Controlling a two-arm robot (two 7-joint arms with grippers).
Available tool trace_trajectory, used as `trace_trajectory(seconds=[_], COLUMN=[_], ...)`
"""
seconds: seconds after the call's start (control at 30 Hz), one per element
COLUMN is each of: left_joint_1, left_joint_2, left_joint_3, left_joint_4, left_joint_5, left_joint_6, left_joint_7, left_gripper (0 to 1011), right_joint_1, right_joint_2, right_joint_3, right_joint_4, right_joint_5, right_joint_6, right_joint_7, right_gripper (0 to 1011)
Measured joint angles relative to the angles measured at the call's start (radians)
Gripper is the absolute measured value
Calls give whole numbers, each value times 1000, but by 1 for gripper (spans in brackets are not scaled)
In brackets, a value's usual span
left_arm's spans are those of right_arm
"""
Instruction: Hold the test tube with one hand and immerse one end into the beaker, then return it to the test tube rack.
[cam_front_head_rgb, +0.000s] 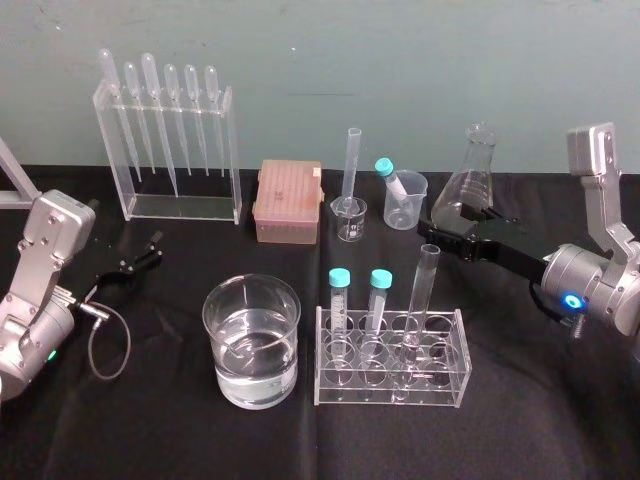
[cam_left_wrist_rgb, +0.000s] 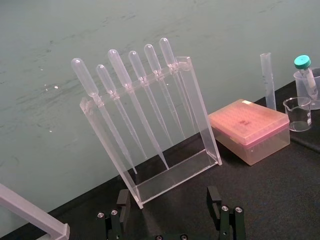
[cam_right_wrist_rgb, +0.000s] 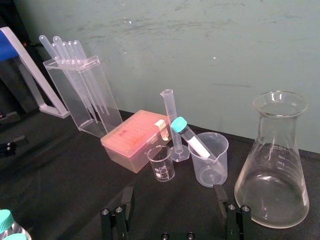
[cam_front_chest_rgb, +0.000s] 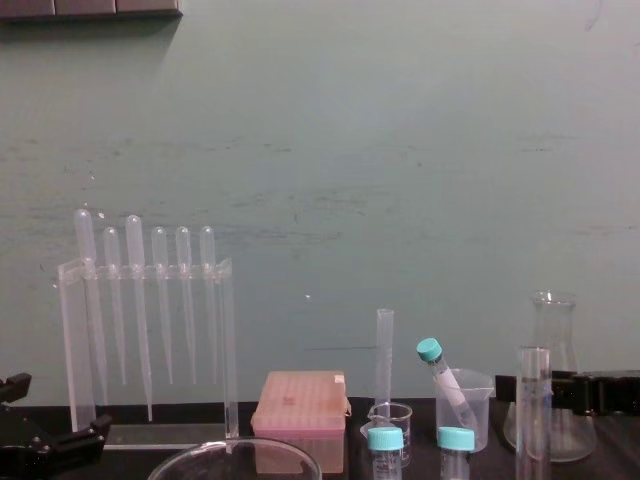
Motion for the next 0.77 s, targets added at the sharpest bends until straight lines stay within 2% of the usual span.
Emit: trace_trajectory(seconds=[0.77], left_joint_1=[0], left_joint_2=[0], left_joint_3=[0], left_joint_4=[0], left_joint_5=[0], left_joint_6=[0], left_joint_7=[0], left_gripper=[1000], right_joint_1=[0], right_joint_2=[0], right_joint_3=[0], right_joint_4=[0], right_joint_5=[0], right_joint_6=[0], right_joint_7=[0], right_gripper=[1000])
